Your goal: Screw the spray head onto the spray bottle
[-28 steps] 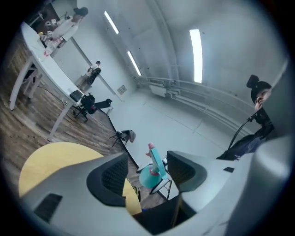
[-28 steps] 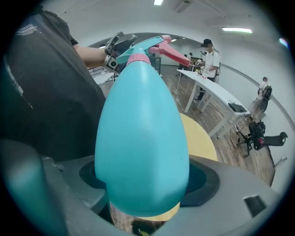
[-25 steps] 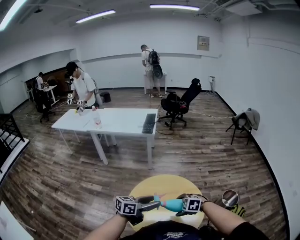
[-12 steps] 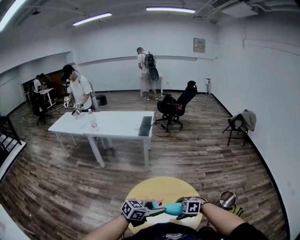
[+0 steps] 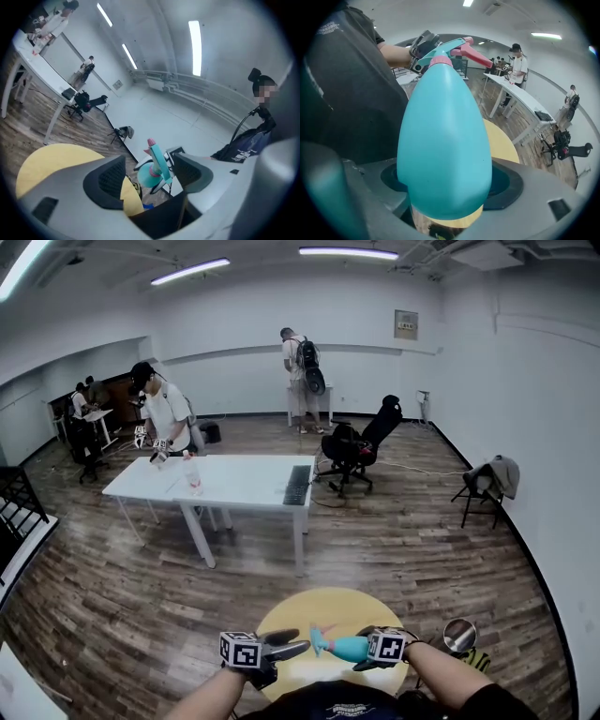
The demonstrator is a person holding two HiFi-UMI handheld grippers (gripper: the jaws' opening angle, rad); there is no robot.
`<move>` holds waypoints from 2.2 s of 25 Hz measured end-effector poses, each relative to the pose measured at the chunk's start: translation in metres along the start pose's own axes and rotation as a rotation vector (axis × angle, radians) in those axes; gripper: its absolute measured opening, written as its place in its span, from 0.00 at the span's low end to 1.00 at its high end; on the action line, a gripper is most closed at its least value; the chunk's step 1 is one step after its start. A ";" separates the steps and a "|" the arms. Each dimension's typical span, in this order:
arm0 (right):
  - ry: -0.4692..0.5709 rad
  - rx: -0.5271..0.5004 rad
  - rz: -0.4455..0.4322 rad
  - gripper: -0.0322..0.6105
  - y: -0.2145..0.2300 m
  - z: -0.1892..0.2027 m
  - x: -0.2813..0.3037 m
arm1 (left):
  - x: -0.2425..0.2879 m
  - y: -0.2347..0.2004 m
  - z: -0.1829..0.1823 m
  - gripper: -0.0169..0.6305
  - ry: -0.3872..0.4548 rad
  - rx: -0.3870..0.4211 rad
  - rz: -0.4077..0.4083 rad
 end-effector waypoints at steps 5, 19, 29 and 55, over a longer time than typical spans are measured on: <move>0.010 -0.116 -0.023 0.71 -0.012 -0.027 0.009 | 0.063 0.030 0.019 0.37 -0.299 0.250 0.106; 0.032 0.000 -0.067 0.71 -0.011 -0.004 -0.003 | 0.035 0.024 0.004 0.51 -0.076 0.129 0.098; 0.039 0.026 -0.063 0.71 -0.003 -0.010 -0.003 | 0.022 0.017 -0.003 0.51 -0.102 0.183 0.041; 0.016 0.081 -0.075 0.71 -0.002 0.007 0.001 | -0.026 -0.004 -0.007 0.52 0.153 -0.037 -0.022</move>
Point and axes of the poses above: the fingertips, and each gripper's own axes: x forward along the fingers, y to its right, z out of its underside, the point moved 4 cm from there along -x, backward along the fingers, and after that the axes turned 14 degrees about z, right-handed, at the moved point
